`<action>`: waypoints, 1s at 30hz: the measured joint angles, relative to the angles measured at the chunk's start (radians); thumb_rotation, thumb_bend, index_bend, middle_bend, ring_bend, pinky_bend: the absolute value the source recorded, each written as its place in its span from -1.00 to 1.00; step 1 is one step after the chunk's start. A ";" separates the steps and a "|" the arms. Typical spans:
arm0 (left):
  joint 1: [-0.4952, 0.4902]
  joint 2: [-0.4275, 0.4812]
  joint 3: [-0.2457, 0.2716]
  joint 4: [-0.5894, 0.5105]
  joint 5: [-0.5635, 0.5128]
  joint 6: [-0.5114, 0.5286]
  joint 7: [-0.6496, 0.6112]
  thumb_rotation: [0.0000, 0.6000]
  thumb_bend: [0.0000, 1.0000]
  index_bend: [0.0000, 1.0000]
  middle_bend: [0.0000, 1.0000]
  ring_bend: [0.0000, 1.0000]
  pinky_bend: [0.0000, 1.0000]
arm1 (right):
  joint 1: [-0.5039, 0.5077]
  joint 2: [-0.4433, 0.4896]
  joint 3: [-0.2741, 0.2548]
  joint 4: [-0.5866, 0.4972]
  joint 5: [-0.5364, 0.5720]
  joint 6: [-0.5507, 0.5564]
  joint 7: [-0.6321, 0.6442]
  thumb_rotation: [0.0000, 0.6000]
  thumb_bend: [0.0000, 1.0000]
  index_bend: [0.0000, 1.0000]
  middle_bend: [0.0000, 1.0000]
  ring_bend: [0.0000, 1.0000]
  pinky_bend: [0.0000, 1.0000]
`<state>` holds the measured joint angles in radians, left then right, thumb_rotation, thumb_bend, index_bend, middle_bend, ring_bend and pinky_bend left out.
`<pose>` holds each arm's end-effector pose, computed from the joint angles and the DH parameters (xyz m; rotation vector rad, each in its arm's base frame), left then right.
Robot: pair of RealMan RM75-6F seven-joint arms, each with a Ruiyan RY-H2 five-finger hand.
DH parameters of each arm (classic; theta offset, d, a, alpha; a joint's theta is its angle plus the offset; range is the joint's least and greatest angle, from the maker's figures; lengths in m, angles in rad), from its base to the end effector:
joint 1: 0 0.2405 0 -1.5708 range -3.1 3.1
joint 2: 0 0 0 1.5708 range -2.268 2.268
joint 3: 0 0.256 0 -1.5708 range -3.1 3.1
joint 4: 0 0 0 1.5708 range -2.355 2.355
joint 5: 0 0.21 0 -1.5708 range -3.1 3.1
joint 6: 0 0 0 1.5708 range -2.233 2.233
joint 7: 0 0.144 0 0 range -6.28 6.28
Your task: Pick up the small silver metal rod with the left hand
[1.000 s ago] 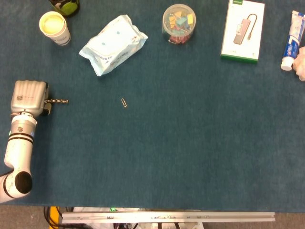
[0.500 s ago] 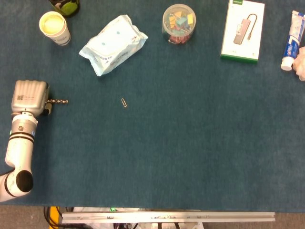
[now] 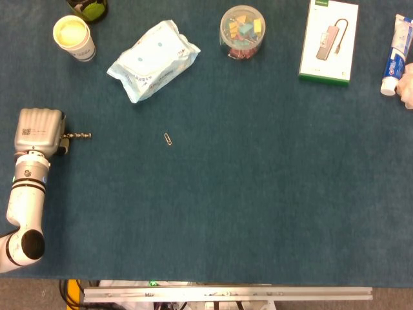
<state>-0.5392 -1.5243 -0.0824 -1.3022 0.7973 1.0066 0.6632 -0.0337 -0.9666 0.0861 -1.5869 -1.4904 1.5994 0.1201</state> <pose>-0.3095 0.3107 0.0139 -1.6083 -0.9325 -0.2939 -0.3323 -0.1496 0.2318 1.2549 -0.8055 0.8737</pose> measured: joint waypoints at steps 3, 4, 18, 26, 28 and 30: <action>-0.001 -0.001 0.001 0.002 0.000 -0.002 -0.002 1.00 -0.29 0.13 0.75 0.73 0.89 | -0.001 0.000 0.000 0.001 0.000 0.002 0.002 1.00 -0.91 -0.24 -0.13 -0.40 -0.38; -0.001 -0.002 0.001 0.003 0.000 -0.002 -0.002 1.00 -0.29 0.13 0.75 0.73 0.89 | -0.002 0.000 0.000 0.002 -0.001 0.003 0.002 1.00 -0.91 -0.24 -0.13 -0.40 -0.38; 0.000 0.032 0.010 -0.046 0.048 0.031 -0.004 1.00 -0.28 0.18 0.76 0.74 0.89 | -0.006 -0.002 0.001 0.007 -0.006 0.012 0.010 1.00 -0.91 -0.24 -0.13 -0.40 -0.38; 0.000 0.094 0.017 -0.141 0.111 0.085 0.015 1.00 -0.28 0.19 0.76 0.74 0.89 | -0.006 -0.007 0.002 0.015 -0.011 0.015 0.021 1.00 -0.91 -0.24 -0.12 -0.40 -0.38; -0.001 0.112 0.018 -0.175 0.128 0.097 0.022 1.00 -0.28 0.20 0.77 0.74 0.89 | -0.006 -0.008 0.002 0.017 -0.011 0.017 0.023 1.00 -0.92 -0.24 -0.12 -0.40 -0.38; -0.002 0.129 0.019 -0.208 0.143 0.109 0.030 1.00 -0.29 0.20 0.77 0.74 0.89 | -0.008 -0.009 0.002 0.021 -0.013 0.020 0.027 1.00 -0.92 -0.24 -0.12 -0.40 -0.38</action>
<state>-0.5411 -1.3950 -0.0633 -1.5105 0.9402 1.1156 0.6932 -0.0414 -0.9760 0.0876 -1.5660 -1.5029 1.6190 0.1469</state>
